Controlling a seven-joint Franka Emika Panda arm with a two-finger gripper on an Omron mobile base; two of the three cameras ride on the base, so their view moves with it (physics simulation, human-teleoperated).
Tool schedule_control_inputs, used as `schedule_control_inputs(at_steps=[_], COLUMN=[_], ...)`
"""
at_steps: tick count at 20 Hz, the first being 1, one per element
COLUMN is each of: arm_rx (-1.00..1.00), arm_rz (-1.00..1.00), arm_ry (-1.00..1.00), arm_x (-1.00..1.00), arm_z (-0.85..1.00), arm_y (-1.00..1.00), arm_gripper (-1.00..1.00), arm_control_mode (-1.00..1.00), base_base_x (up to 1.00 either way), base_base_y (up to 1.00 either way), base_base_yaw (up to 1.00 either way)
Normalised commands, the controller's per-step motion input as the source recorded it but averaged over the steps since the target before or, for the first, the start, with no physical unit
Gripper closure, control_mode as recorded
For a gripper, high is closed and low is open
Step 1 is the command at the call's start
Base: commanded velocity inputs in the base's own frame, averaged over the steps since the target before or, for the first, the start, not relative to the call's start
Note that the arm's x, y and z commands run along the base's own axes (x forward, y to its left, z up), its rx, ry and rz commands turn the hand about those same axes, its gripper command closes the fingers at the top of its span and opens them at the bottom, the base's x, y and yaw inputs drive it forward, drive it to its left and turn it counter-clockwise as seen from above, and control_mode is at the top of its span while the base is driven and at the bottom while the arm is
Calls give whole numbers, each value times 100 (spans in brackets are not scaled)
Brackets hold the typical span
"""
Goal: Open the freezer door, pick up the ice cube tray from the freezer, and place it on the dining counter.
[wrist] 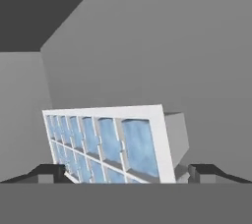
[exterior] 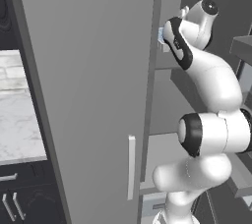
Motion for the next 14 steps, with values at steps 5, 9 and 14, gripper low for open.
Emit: schedule_control_inputs(at_steps=[5, 9, 14], arm_rx=[0, 0, 0], arm_rz=[0, 4, 8], arm_ry=[15, 0, -8], arm_x=[0, 5, 11], arm_z=[-7, -33, -38], arm_y=[0, 0, 0], arm_gripper=[-100, -100, -100], arm_control_mode=[-100, -100, -100], base_base_x=[0, 0, 0], base_base_y=[0, 0, 0], base_base_yaw=[0, 0, 0])
